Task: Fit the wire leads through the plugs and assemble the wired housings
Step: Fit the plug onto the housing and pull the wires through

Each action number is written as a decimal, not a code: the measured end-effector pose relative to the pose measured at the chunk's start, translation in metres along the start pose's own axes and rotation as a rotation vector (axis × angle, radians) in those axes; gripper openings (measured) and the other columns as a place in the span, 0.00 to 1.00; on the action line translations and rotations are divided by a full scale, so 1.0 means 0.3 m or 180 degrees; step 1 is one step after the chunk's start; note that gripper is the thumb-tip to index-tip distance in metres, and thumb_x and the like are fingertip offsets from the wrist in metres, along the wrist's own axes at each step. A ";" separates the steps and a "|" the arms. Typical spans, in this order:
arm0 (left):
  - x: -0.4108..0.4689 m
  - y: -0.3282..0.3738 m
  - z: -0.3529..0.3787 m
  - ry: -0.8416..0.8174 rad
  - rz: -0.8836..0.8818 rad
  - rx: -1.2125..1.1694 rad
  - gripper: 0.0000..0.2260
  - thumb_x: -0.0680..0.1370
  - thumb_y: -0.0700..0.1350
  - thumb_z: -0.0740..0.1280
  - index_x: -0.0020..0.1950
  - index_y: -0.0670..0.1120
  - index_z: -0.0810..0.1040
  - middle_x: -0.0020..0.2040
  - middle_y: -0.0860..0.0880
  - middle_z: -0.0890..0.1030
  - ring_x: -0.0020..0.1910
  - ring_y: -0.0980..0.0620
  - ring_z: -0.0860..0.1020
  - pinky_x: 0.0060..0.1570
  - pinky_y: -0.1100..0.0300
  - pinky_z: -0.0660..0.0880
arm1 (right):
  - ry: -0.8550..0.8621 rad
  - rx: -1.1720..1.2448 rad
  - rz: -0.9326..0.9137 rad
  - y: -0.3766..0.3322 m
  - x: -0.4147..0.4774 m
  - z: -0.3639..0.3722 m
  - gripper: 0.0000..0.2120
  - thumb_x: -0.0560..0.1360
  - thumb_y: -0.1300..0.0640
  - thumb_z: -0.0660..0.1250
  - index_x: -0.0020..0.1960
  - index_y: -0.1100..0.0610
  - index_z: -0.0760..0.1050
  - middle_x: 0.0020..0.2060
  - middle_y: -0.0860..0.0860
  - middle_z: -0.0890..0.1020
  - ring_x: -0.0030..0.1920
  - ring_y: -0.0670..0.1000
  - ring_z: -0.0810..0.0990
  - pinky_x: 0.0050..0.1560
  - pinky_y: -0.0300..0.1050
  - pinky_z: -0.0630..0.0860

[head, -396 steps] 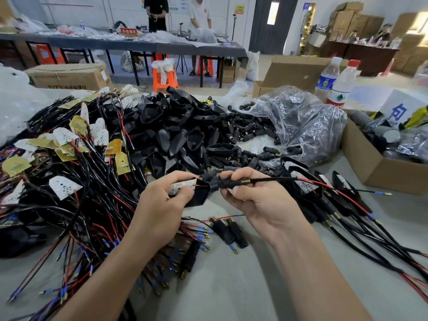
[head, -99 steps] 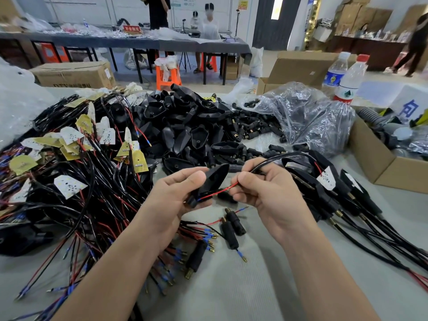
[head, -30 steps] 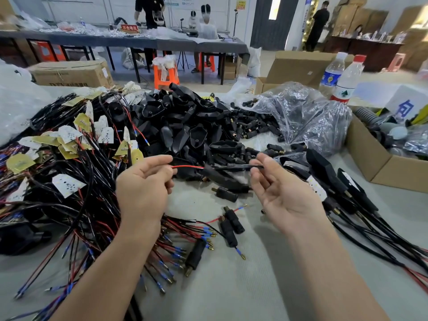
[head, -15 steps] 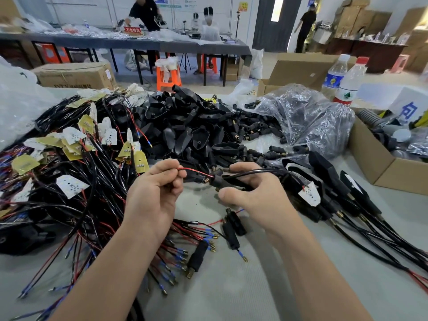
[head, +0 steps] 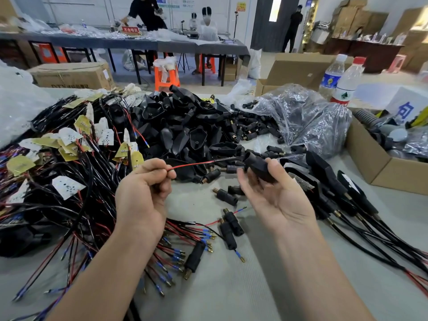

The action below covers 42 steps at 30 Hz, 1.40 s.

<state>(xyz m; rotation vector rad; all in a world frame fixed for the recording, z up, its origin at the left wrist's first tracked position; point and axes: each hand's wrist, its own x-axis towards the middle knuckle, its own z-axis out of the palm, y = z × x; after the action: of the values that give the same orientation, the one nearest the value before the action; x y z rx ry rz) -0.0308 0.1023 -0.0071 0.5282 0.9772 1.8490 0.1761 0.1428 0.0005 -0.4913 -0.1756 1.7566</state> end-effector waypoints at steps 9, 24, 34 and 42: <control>-0.009 0.036 -0.022 0.0051 -0.0041 0.0122 0.11 0.64 0.34 0.56 0.32 0.45 0.77 0.28 0.48 0.67 0.24 0.53 0.63 0.31 0.59 0.56 | -0.0292 -0.1764 -0.0233 0.008 -0.013 0.011 0.17 0.79 0.70 0.63 0.67 0.59 0.72 0.41 0.61 0.84 0.42 0.62 0.86 0.42 0.55 0.83; -0.052 -0.056 0.025 -0.1608 -0.1225 0.1744 0.09 0.83 0.43 0.66 0.56 0.42 0.85 0.50 0.41 0.86 0.44 0.44 0.87 0.37 0.58 0.83 | -0.0476 -0.3587 -0.0406 0.060 -0.009 -0.011 0.08 0.73 0.51 0.67 0.39 0.52 0.83 0.32 0.56 0.83 0.33 0.54 0.81 0.36 0.49 0.79; -0.069 -0.061 0.019 -0.2505 -0.1560 0.1837 0.09 0.72 0.50 0.75 0.49 0.47 0.84 0.36 0.49 0.80 0.29 0.57 0.73 0.29 0.67 0.71 | -0.0833 -0.3137 0.0008 0.109 -0.040 0.014 0.14 0.85 0.55 0.61 0.56 0.49 0.86 0.47 0.49 0.87 0.43 0.52 0.87 0.40 0.46 0.84; -0.068 -0.068 0.014 -0.2729 -0.1913 0.0580 0.21 0.81 0.45 0.66 0.75 0.48 0.74 0.68 0.40 0.80 0.61 0.43 0.82 0.51 0.56 0.82 | -0.0665 -0.2984 -0.0410 0.083 -0.022 0.011 0.15 0.82 0.60 0.65 0.65 0.46 0.80 0.55 0.49 0.86 0.47 0.44 0.84 0.51 0.44 0.82</control>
<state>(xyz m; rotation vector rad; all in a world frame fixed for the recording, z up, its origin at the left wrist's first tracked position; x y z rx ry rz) -0.0074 0.0908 -0.0202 0.9150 0.6044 0.8527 0.1534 0.1309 -0.0043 -0.9298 -1.1800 1.5167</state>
